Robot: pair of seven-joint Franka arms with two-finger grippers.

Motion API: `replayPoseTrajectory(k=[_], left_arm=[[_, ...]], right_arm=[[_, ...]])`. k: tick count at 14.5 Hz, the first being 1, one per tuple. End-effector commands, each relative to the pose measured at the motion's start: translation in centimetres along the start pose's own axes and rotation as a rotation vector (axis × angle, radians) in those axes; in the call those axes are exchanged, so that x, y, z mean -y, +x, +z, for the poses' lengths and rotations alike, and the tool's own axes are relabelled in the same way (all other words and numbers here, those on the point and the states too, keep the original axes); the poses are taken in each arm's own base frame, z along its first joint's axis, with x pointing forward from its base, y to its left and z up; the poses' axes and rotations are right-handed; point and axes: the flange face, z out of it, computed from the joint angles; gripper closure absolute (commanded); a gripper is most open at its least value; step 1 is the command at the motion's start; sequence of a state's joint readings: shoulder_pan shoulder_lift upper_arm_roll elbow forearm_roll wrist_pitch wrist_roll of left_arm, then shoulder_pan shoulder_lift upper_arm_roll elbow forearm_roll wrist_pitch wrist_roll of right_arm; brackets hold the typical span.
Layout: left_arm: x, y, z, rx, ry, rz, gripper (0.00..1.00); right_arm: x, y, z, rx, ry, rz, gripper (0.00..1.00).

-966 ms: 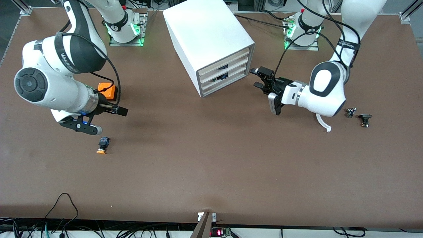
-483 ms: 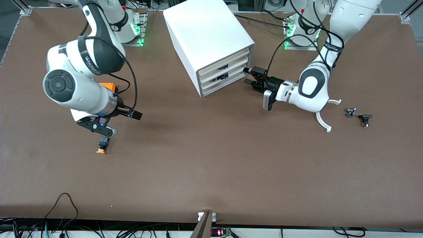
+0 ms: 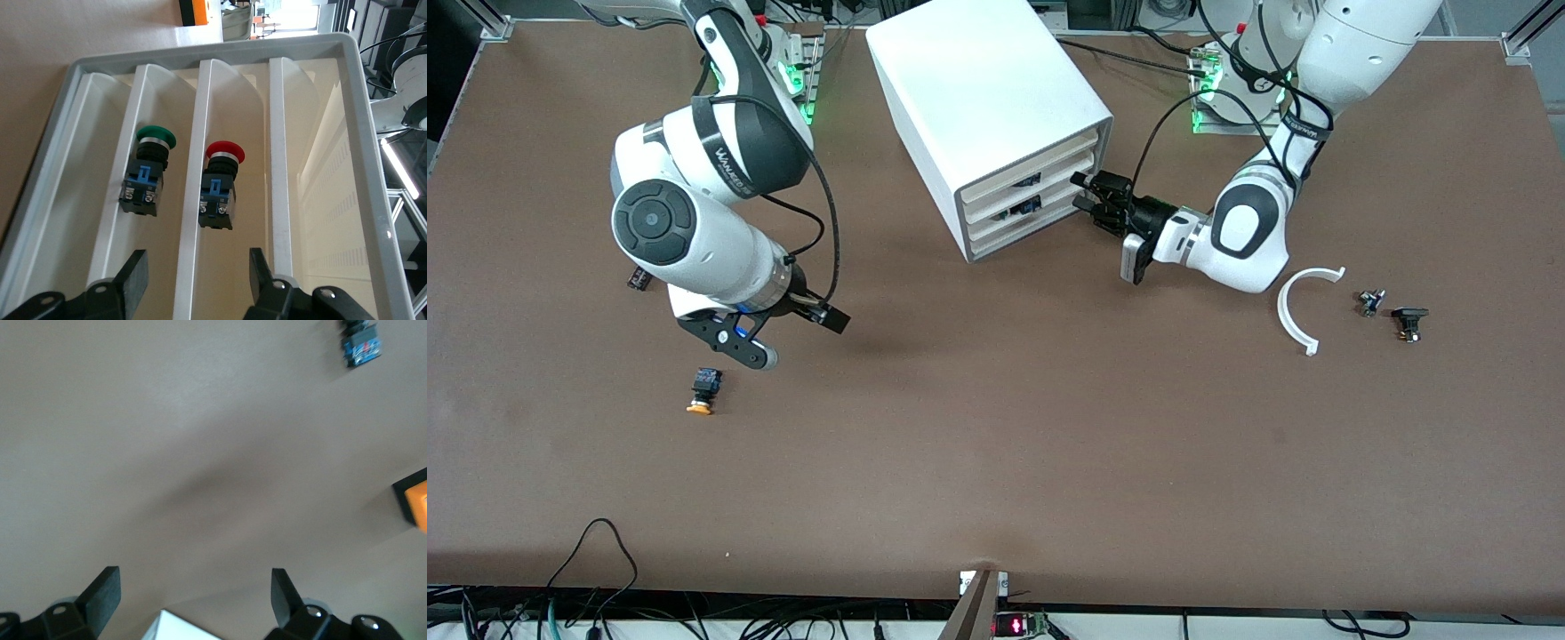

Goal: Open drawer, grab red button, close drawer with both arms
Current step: 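Grasp the drawer handle with the left gripper while the right gripper approaches, then pull the drawer open with the left gripper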

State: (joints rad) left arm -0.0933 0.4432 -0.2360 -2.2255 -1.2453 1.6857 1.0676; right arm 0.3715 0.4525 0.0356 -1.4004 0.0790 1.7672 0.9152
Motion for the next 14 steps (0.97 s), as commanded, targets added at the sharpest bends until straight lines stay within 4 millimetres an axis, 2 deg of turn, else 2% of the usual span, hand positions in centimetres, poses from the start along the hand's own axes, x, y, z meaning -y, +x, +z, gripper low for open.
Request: replayPoseTrajectory(k=[1,3,5,7,8,9,10,14], left_arm=[[0.5,-0.9,1.3,-0.016,-0.020,-0.006,0.33],[0.4,-1.1,2.3,0.002,-0.026,0.002,0.45],[0.9,-1.3,3.1,0.018,-0.037,0.003,0.52],[1.5,-1.5,4.0,0.030,-0.031,0.001,0.54],[1.5,-1.5,4.0,0.028,-0.028,0.009,0.60],[1.5,-1.5,4.1,0.032,-0.030,0.029,0.92],[1.5,-1.5,4.3,0.036,-0.028,0.032,1.00],[1.2,-0.8,2.8,0.023,-0.020,0.044,1.00]], right_arm=[[1.9,0.1,-0.3,0.006,0.030,0.063,0.00],[2.6,-0.1,-0.3,0.002,0.036,0.087,0.00],[3.3,-0.6,-0.6,-0.003,0.045,0.111,0.00],[4.0,-0.7,-0.6,-0.004,0.052,0.132,0.00],[4.4,-1.0,-0.7,-0.007,0.058,0.141,0.00],[4.9,-1.3,-0.9,-0.007,0.066,0.151,0.00],[5.3,-1.5,-1.1,-0.007,0.074,0.166,0.00],[6.9,-2.2,-1.2,-0.014,0.099,0.242,0.00]])
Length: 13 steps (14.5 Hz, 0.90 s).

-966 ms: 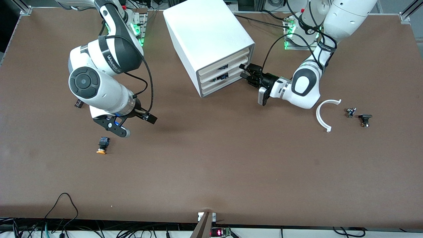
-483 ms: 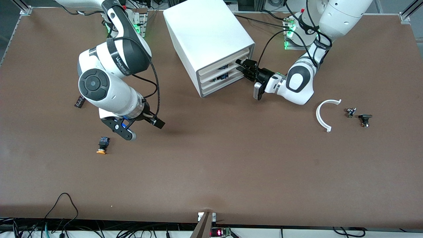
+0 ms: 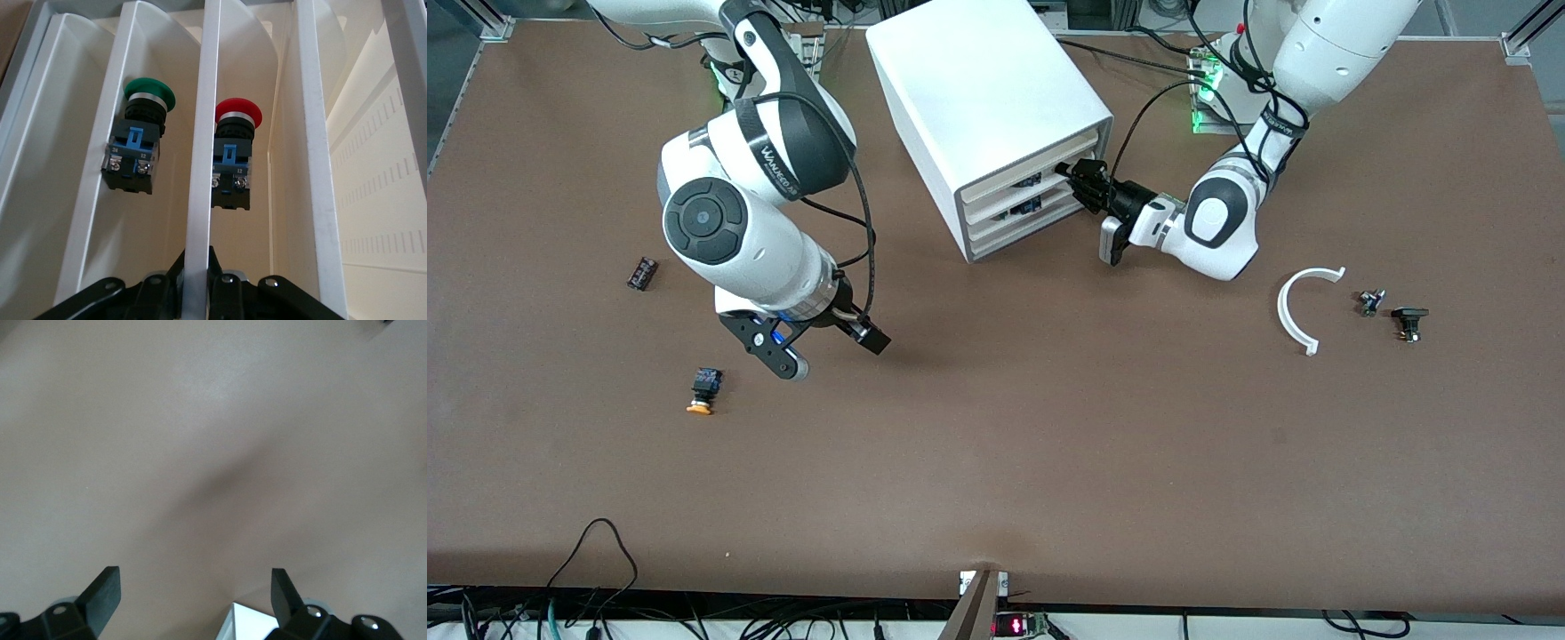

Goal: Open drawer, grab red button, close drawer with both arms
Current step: 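Pull the drawer open with the left gripper, then release the drawer with the left gripper while the right gripper reaches inside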

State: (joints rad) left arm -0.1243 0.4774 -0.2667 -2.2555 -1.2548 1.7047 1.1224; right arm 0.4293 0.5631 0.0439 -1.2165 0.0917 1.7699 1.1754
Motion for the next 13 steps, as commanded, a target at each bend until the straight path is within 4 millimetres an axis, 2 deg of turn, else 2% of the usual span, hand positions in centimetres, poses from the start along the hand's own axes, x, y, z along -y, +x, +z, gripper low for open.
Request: replayPoseTrajectory(k=[1,2,5,8,10,13], left_arm=[[-0.8,1.3,-2.0,-0.042,0.008,0.051,1.00],[-1.0,1.8,-3.3,-0.031,0.031,0.070,1.00],[-1.7,3.7,-9.1,-0.011,0.126,0.090,1.00],[-1.3,5.7,-11.3,-0.014,0.153,0.088,1.00],[0.1,6.4,-13.8,-0.023,0.180,0.092,1.00],[0.5,6.7,-15.0,-0.007,0.208,0.101,1.00]], right_arm=[[2.0,-1.3,0.1,0.005,0.043,0.078,0.00],[2.5,-2.0,0.1,0.004,0.058,0.093,0.00],[3.5,-3.0,0.1,-0.001,0.094,0.168,0.00],[4.8,-4.7,0.4,0.002,0.106,0.191,0.00],[6.0,-6.6,0.7,0.002,0.119,0.202,0.00],[7.5,-9.5,1.3,0.006,0.132,0.223,0.00]])
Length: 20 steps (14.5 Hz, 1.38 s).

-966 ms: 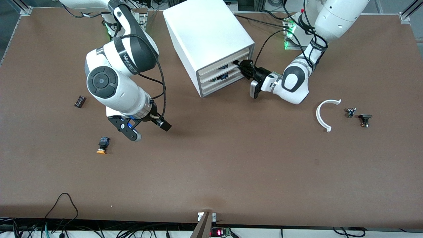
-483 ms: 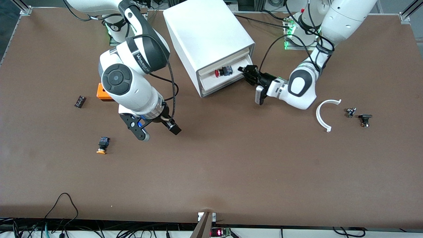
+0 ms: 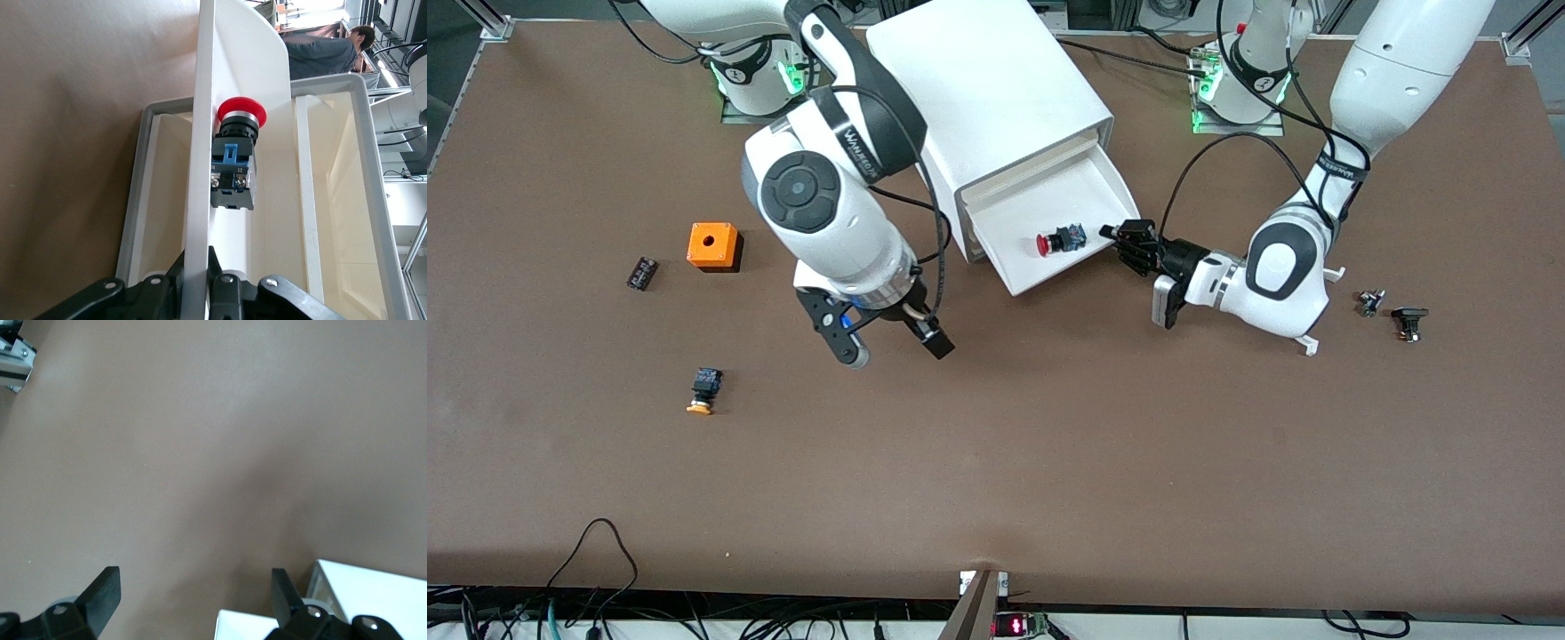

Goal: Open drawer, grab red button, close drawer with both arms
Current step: 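Release the drawer with the left gripper while the right gripper reaches inside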

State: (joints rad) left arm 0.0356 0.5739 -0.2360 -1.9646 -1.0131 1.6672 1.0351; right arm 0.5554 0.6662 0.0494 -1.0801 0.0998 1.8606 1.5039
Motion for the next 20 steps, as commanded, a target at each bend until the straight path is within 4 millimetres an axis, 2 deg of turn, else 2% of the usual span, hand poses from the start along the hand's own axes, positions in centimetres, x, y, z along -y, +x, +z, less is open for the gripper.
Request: replayPoseTrajectory(k=[1,2,3,5,10,15,17,20], left_arm=[[1.3,0.6,-1.7,0.009,0.064,0.012,0.62],[1.2,0.4,-2.2,0.007,0.054,0.006,0.03],[0.8,0.5,-2.5,0.006,0.052,0.011,0.00],[-1.5,1.2,-3.8,0.017,0.082,-0.007,0.00],[-10.5,4.5,-9.2,0.172,0.292,-0.310,0.00],[-18.7,6.8,-14.0,0.230,0.596,-0.537,0.00],[-21.6,7.6,-15.2,0.196,0.728,-0.599,0.00],[-25.0,8.5,-15.5,0.187,0.972,-0.581,0.00]], right_arm=[[1.2,-3.4,0.5,0.012,0.021,0.027,0.00],[1.3,-5.2,0.7,0.016,0.030,0.034,0.00],[1.4,-6.9,1.0,0.019,0.044,0.050,0.00],[1.6,-10.4,1.8,0.028,0.073,0.070,0.00],[1.0,-17.5,5.4,0.045,0.064,0.090,0.00],[-0.6,-22.1,11.1,0.039,-0.022,0.102,0.00],[-1.0,-22.8,13.1,0.034,-0.044,0.106,0.00],[-1.3,-23.1,14.3,0.037,-0.064,0.107,0.00]])
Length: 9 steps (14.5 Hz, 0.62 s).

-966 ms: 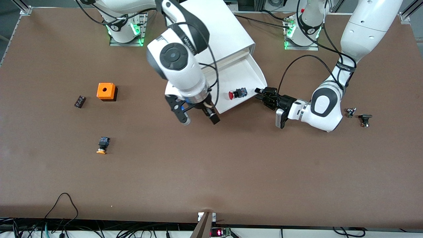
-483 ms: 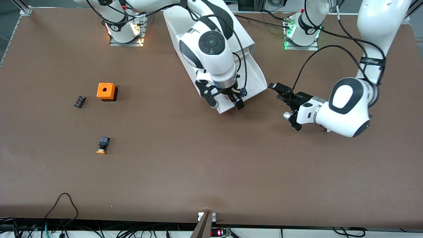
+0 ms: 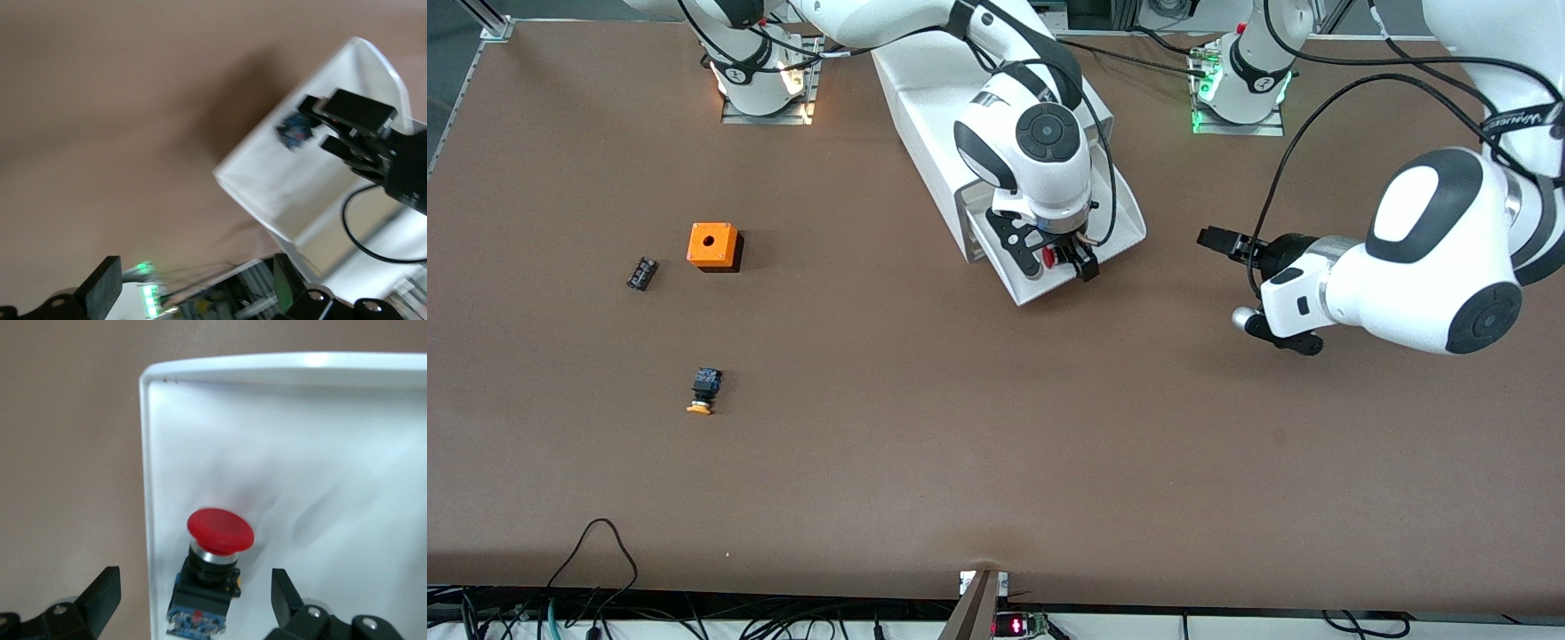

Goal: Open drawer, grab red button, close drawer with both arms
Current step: 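Grasp the red mushroom button in the drawer with the right gripper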

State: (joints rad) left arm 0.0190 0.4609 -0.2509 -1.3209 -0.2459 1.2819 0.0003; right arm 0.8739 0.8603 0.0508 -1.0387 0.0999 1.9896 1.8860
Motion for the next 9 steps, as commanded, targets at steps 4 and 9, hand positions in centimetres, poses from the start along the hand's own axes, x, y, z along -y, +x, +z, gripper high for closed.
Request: replayPoseTrajectory(k=[4,9], left_arm=[[-2.6,-1.3,-4.6,-0.135,0.347,-0.026,0.00],[-2.9,-0.8,-5.5,-0.217,0.350,-0.083,0.00]], right_arm=[[0.3,-0.6,-0.2,0.030,-0.005,0.036,0.46],[0.3,-0.7,-0.7,0.040,-0.005,0.040,1.00]])
